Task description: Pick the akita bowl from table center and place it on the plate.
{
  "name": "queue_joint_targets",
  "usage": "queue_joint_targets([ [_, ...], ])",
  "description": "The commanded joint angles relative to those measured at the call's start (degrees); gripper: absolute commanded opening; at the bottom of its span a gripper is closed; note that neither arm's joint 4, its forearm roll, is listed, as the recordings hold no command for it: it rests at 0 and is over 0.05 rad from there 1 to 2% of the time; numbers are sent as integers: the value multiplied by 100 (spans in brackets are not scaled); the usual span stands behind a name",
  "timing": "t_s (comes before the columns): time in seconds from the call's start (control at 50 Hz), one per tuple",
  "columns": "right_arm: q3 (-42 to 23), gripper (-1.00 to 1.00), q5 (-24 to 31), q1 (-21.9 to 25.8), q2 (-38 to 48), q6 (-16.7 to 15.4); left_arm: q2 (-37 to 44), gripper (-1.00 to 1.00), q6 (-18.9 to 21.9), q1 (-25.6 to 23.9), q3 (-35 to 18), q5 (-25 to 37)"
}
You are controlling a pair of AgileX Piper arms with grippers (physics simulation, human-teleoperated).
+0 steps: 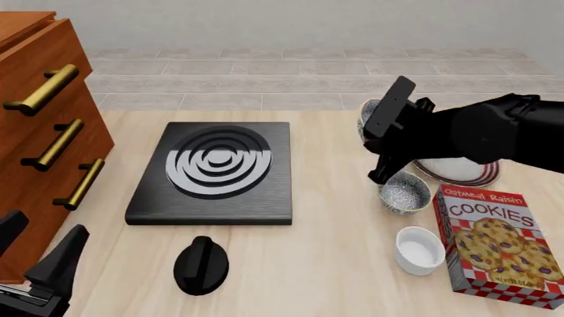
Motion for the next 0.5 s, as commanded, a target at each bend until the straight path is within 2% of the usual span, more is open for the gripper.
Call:
queue_joint_targets([
  [0.02, -162, -100, -83, -497, 123, 189, -2, 100, 21, -36, 0, 16],
  [0.06, -72, -100, -134, -625, 172, 77, -2, 100, 17, -54, 0, 14],
  [0.18, -149, -100, -229, -922, 313, 129, -1, 100, -1, -68, 0, 17],
  [0.24, -189, -100, -327, -1084, 457, 268, -1, 100, -9, -68, 0, 17],
  [0.38, -215, -100, -470, -1415, 683, 157, 1, 100, -85, -64, 0, 22],
  [0.5, -533, -100, -230, -1655, 732, 445, 4, 100, -69, -76, 0, 28],
])
